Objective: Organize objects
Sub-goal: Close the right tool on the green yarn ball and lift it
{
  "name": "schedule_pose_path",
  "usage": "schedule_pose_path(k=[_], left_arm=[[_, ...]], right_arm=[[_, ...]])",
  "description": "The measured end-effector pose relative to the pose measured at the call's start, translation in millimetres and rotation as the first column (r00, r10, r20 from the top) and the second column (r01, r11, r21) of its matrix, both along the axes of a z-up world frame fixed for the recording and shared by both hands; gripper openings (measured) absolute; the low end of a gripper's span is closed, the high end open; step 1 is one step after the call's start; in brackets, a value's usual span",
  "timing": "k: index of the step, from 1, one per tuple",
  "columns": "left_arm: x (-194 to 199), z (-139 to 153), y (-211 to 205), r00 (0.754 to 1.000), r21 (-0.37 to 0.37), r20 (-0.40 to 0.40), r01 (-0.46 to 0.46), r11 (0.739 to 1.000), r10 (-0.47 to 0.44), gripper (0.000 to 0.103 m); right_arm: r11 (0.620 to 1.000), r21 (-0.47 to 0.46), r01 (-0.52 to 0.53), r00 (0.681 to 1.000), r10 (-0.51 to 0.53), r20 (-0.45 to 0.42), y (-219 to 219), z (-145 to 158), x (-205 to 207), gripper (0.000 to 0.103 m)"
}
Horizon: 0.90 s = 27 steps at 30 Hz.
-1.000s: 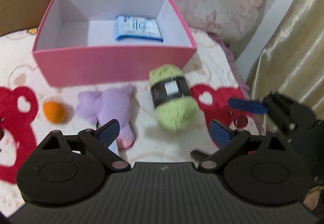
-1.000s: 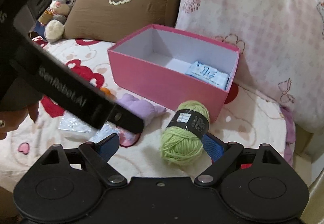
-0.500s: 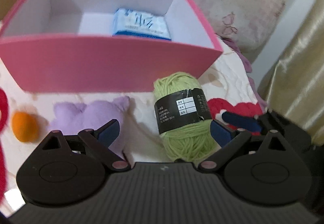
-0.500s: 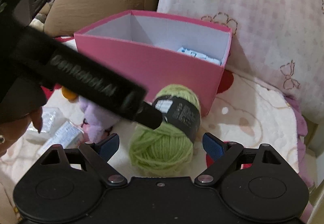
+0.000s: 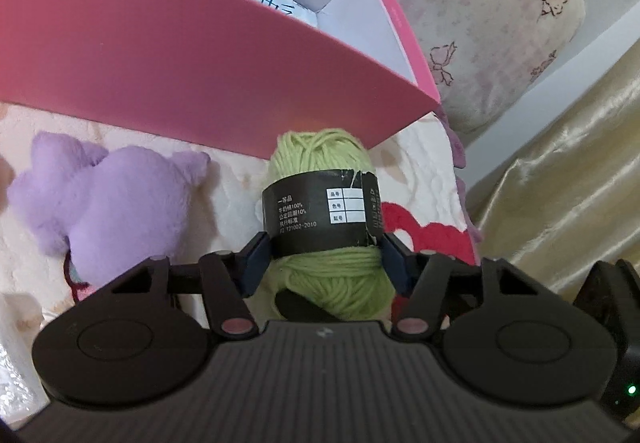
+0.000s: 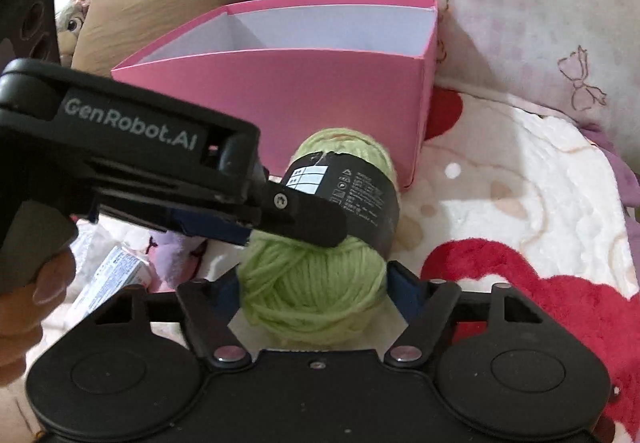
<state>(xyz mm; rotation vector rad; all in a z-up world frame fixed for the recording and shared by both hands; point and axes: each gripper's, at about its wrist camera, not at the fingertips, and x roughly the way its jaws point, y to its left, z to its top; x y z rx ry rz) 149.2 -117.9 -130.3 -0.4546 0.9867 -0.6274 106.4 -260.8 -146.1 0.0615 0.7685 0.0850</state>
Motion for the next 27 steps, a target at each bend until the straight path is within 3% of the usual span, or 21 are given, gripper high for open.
schedule_pose_path(k=[5, 10, 13, 27], left_arm=[[-7, 9, -1, 1.0, 0.007, 0.012, 0.015, 1.0, -0.015, 0.055], [-20, 25, 7, 0.999, 0.022, 0.015, 0.038, 0.999, -0.038, 0.055], [-28, 36, 15, 0.998, 0.023, 0.016, 0.067, 0.997, -0.068, 0.055], [-60, 127, 39, 0.978, 0.09, 0.063, 0.19, 0.978, -0.196, 0.057]], right_arm=[[0.999, -0.043, 0.01, 1.0, -0.011, -0.013, 10, 11, -4, 0.064], [1.0, 0.016, 0.016, 1.0, -0.016, -0.02, 11, 28, -13, 0.064], [1.0, -0.003, -0.007, 1.0, 0.007, -0.014, 18, 43, -24, 0.064], [0.999, -0.036, -0.025, 1.0, 0.024, -0.017, 52, 132, -56, 0.064]])
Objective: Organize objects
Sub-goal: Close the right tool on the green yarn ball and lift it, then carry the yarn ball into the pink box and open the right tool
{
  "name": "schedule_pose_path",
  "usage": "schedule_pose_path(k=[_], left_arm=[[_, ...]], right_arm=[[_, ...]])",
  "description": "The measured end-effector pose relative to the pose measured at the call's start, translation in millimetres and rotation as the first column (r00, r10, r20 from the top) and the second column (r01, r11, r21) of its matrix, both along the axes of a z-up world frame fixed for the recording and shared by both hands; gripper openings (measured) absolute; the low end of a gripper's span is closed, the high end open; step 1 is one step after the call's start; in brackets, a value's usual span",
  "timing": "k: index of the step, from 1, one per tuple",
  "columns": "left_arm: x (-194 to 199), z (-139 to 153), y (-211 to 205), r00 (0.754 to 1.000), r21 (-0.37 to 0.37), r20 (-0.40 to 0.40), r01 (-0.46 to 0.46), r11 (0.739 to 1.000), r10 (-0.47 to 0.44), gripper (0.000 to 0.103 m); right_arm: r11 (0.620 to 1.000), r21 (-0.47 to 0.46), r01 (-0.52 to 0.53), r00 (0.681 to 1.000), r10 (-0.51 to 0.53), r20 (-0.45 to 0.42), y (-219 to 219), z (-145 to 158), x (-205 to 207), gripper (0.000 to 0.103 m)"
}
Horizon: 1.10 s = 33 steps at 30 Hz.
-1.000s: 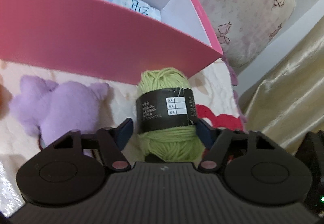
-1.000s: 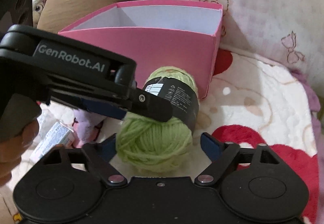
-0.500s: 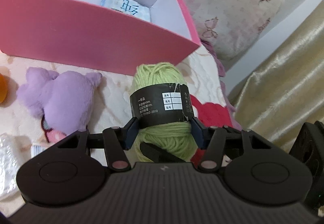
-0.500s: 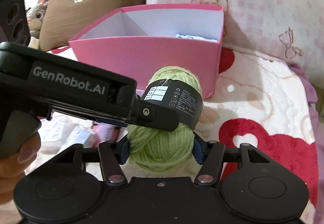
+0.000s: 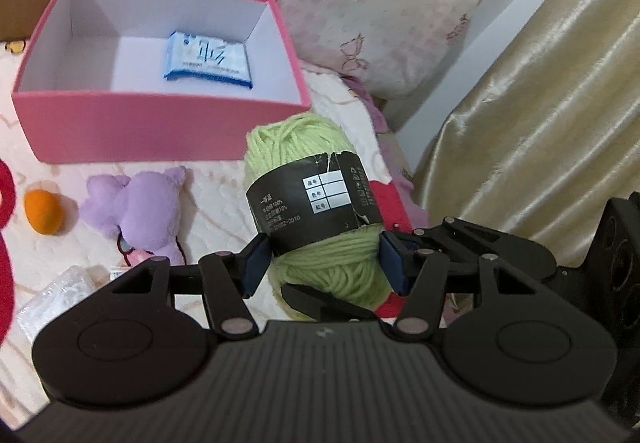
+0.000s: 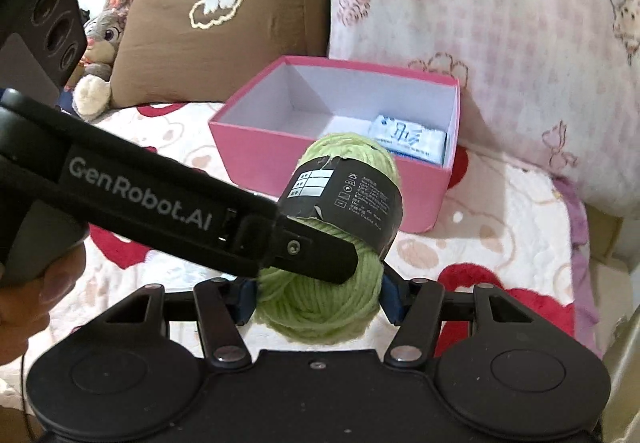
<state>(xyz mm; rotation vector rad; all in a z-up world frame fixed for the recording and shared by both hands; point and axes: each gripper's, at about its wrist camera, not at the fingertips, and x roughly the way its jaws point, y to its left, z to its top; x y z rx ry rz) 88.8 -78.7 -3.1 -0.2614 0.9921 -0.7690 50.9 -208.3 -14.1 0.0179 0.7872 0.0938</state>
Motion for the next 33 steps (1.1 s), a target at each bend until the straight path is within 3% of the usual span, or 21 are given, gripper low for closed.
schedule_pose_path(k=[10, 15, 22, 28, 33], left_arm=[[10, 75, -7, 0.983, 0.094, 0.146, 0.102, 0.99, -0.115, 0.058], [43, 92, -12, 0.982, 0.1, 0.152, 0.099, 0.99, -0.114, 0.058], [111, 64, -29, 0.994, 0.089, 0.082, 0.059, 0.994, -0.067, 0.059], [163, 26, -42, 1.0, 0.09, 0.015, 0.02, 0.996, -0.021, 0.06], [197, -17, -44, 0.997, 0.044, -0.05, -0.055, 0.997, 0.058, 0.059]], right_arm=[[0.999, 0.04, -0.02, 0.998, 0.017, 0.064, -10, 59, 8, 0.064], [0.999, 0.046, -0.015, 0.995, 0.011, 0.099, -17, 76, 31, 0.064], [0.995, 0.087, 0.045, 0.999, -0.047, 0.018, -36, 65, 91, 0.064], [0.986, 0.12, 0.116, 0.992, -0.109, -0.066, -51, 33, 140, 0.063], [0.981, 0.105, 0.166, 0.981, -0.153, -0.123, -58, 6, 177, 0.063]])
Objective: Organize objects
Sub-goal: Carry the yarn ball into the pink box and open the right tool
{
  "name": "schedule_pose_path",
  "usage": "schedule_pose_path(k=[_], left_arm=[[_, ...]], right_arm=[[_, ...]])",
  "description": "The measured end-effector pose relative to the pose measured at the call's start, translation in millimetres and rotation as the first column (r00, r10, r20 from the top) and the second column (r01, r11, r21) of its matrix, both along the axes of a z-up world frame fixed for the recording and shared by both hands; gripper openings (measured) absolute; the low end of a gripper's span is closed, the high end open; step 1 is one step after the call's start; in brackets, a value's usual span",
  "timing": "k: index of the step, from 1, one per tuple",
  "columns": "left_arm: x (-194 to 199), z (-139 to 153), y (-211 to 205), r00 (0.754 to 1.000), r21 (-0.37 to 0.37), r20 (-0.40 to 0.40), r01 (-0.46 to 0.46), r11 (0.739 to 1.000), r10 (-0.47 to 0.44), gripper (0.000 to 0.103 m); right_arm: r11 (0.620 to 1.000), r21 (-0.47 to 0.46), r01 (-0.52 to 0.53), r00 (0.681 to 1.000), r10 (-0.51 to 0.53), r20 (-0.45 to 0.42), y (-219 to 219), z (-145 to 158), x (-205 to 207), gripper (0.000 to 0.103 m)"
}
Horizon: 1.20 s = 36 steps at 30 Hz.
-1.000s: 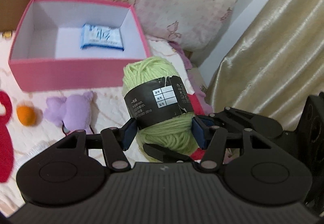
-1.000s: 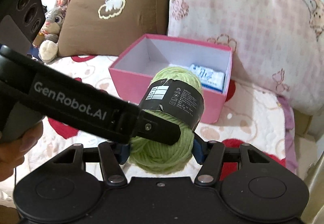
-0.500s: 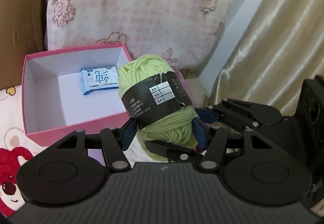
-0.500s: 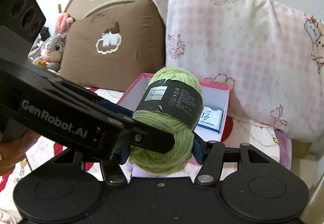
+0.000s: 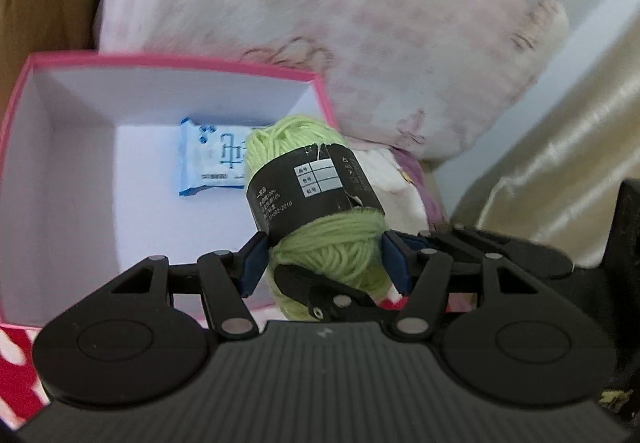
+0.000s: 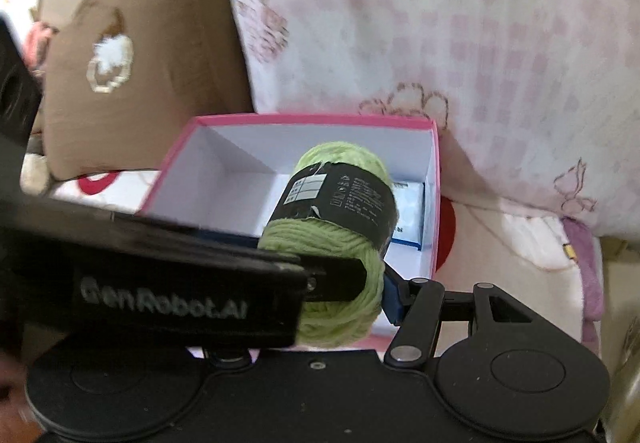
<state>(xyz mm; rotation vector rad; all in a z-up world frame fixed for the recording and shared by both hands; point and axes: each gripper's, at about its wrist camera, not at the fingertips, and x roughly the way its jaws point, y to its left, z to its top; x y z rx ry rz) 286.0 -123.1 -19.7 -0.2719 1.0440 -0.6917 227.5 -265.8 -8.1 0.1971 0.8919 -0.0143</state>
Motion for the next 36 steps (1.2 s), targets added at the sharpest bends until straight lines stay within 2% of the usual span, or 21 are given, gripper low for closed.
schedule_pose_path(k=[7, 14, 16, 19, 22, 24, 27, 32, 36], left_arm=[[35, -45, 5, 0.992, -0.053, -0.106, -0.071, 0.996, 0.065, 0.059], [52, -79, 4, 0.974, -0.069, -0.215, -0.081, 0.994, 0.065, 0.059], [53, -84, 6, 0.969, -0.076, -0.238, -0.091, 0.993, 0.07, 0.059], [49, -85, 3, 0.971, -0.028, -0.226, -0.082, 0.996, 0.073, 0.057], [43, -83, 0, 0.975, -0.03, -0.214, -0.065, 0.997, 0.057, 0.056], [43, -83, -2, 0.978, -0.028, -0.204, -0.058, 0.998, 0.051, 0.052], [46, -86, -8, 0.979, -0.044, -0.2, -0.055, 0.998, 0.045, 0.049], [49, -92, -19, 0.974, -0.049, -0.222, -0.053, 0.997, 0.041, 0.049], [44, -83, -16, 0.981, -0.008, -0.183, -0.06, 0.998, 0.057, 0.053]], right_arm=[[0.999, -0.039, 0.021, 0.998, -0.023, -0.06, 0, -33, 35, 0.063], [0.998, -0.058, 0.006, 0.991, -0.014, -0.133, -1, -57, 45, 0.064], [0.996, -0.091, -0.022, 0.99, 0.009, -0.143, 3, -58, 43, 0.066], [0.989, -0.132, -0.07, 0.986, 0.049, -0.161, 6, -54, 39, 0.068], [0.986, -0.138, -0.095, 0.988, 0.076, -0.137, 2, -48, 31, 0.068], [0.982, -0.143, -0.123, 0.986, 0.105, -0.128, 0, -49, 28, 0.048], [0.985, -0.143, -0.101, 0.99, 0.086, -0.109, -6, -52, 26, 0.042], [0.979, -0.186, -0.079, 0.993, 0.061, -0.103, -7, -57, 23, 0.041], [0.977, -0.184, -0.105, 0.994, 0.097, -0.052, -7, -50, 12, 0.042]])
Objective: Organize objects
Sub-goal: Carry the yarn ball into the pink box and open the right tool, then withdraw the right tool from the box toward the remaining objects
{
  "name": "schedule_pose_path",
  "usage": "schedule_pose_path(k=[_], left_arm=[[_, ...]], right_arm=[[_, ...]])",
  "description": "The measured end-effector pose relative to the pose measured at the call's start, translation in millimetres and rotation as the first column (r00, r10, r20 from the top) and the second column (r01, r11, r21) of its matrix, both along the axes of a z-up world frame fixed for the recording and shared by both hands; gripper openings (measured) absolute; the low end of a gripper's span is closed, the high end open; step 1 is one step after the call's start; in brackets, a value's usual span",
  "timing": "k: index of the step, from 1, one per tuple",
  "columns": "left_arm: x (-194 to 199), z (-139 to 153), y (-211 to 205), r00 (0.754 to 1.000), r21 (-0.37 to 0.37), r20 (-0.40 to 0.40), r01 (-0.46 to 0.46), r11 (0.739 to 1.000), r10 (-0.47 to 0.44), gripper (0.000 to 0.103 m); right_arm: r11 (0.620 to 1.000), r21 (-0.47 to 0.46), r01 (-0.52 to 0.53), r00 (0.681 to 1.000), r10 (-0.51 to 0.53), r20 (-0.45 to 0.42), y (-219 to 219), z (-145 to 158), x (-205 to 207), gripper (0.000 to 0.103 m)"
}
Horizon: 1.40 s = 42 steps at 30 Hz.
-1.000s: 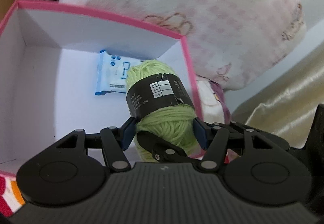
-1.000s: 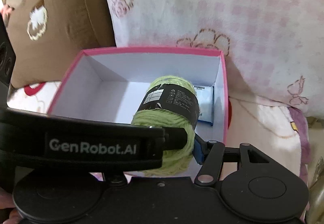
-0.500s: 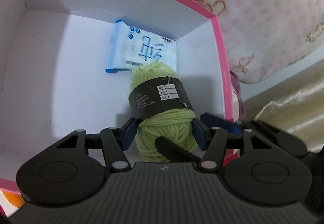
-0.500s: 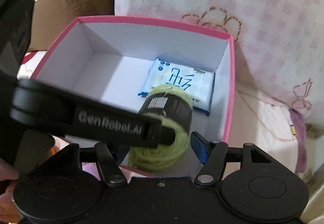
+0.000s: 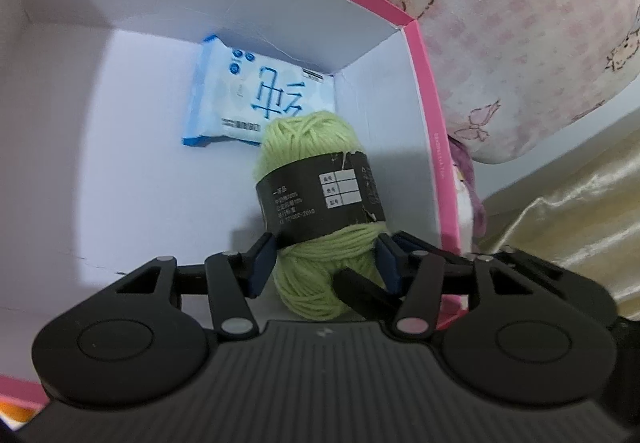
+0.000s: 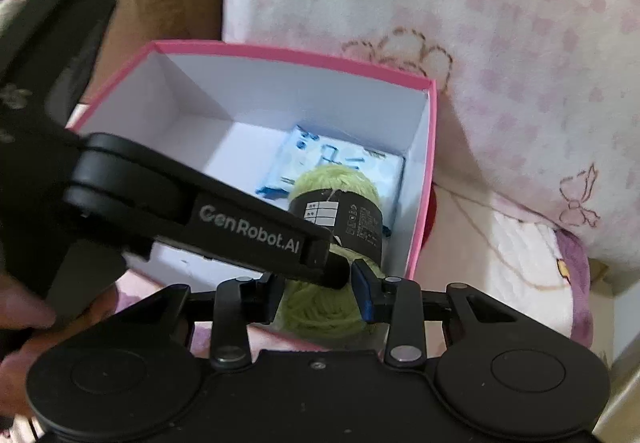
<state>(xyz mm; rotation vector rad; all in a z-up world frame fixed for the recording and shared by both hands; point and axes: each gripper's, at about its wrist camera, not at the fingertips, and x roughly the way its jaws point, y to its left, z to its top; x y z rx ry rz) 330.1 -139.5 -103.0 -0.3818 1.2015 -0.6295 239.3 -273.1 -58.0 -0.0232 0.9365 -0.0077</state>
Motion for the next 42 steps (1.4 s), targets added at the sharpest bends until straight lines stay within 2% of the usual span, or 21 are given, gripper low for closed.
schedule_pose_path(k=[4, 9, 19, 30, 33, 35, 37, 42], left_arm=[[-9, 20, 6, 0.998, 0.054, 0.058, 0.017, 0.998, -0.02, 0.054], [-23, 48, 16, 0.992, 0.113, 0.108, 0.053, 0.992, -0.066, 0.059], [-64, 108, 53, 0.974, 0.205, 0.167, 0.116, 0.972, -0.152, 0.061], [-125, 170, 109, 0.951, 0.305, 0.223, 0.139, 0.942, -0.212, 0.066], [-144, 178, 120, 0.943, 0.337, 0.236, 0.15, 0.93, -0.237, 0.072], [-156, 180, 128, 0.942, 0.338, 0.226, 0.163, 0.927, -0.248, 0.077], [-166, 178, 138, 0.95, 0.309, 0.2, 0.171, 0.935, -0.24, 0.082], [-187, 168, 155, 0.958, 0.314, 0.167, 0.171, 0.934, -0.231, 0.085]], right_arm=[[0.998, 0.029, -0.058, 0.996, 0.056, 0.072, -7, 17, -26, 0.045], [0.997, 0.069, -0.031, 0.992, 0.022, 0.126, -14, 44, -51, 0.046], [0.997, 0.067, -0.05, 0.988, 0.04, 0.152, 9, 92, -90, 0.05], [0.993, 0.035, -0.11, 0.981, 0.103, 0.166, 60, 140, -139, 0.064], [0.991, 0.043, -0.129, 0.978, 0.12, 0.169, 72, 146, -152, 0.073], [0.987, 0.045, -0.151, 0.975, 0.142, 0.169, 82, 149, -161, 0.074], [0.98, 0.069, -0.188, 0.97, 0.174, 0.167, 89, 149, -168, 0.074], [0.966, 0.077, -0.249, 0.96, 0.236, 0.148, 111, 143, -184, 0.074]])
